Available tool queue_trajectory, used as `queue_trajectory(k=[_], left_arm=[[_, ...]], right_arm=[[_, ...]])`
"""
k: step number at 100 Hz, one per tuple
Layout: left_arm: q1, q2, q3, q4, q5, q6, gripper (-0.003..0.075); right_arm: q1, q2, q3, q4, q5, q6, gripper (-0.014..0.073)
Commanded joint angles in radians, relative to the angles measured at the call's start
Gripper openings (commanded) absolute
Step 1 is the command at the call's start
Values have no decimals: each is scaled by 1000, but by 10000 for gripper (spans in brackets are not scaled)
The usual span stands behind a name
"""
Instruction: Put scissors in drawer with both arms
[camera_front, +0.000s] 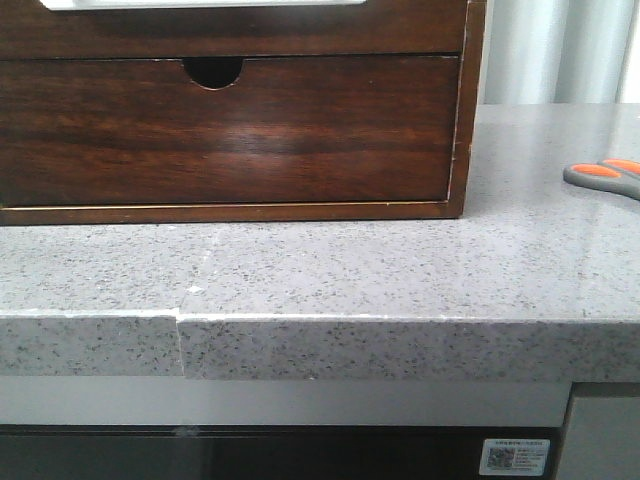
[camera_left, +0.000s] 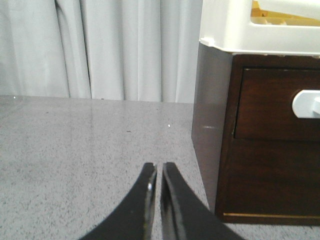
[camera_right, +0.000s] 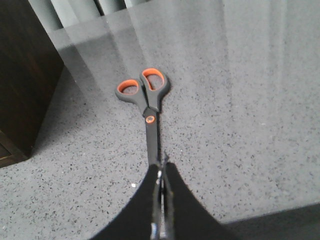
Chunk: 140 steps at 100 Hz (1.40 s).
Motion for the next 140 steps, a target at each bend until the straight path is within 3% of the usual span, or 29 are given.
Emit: queue_trajectory(k=[1,10,19,32,50,78,115,140], left_arm=[[1,41,-36,-15,-137,1,146],[1,63,-36,-15,-209,1,362],[1,92,-36,0,-285,1,438],[-35,147,-50,230,-319,1,410],[-172,273,-76,597,-442,1,396],[-348,570,-196,992,-466,1,377],[-441,878,-397,1205,-474,3,377],[-468,992,-487,1217,-471,19,377]], right_arm=[[2,27,-36,10,-65,-6,-61],[2,29,-22,10,-73,-6,-61],[2,29,-8,10,-82,-6,-61],[2,29,-4,10,-90,-6,-61],[2,29,-4,10,-103,-6,-61],[2,29,-4,10,-103,-6,-61],[2,29,-4,10,-103,-6,-61],[2,29,-4,10,-103,-6,-61]])
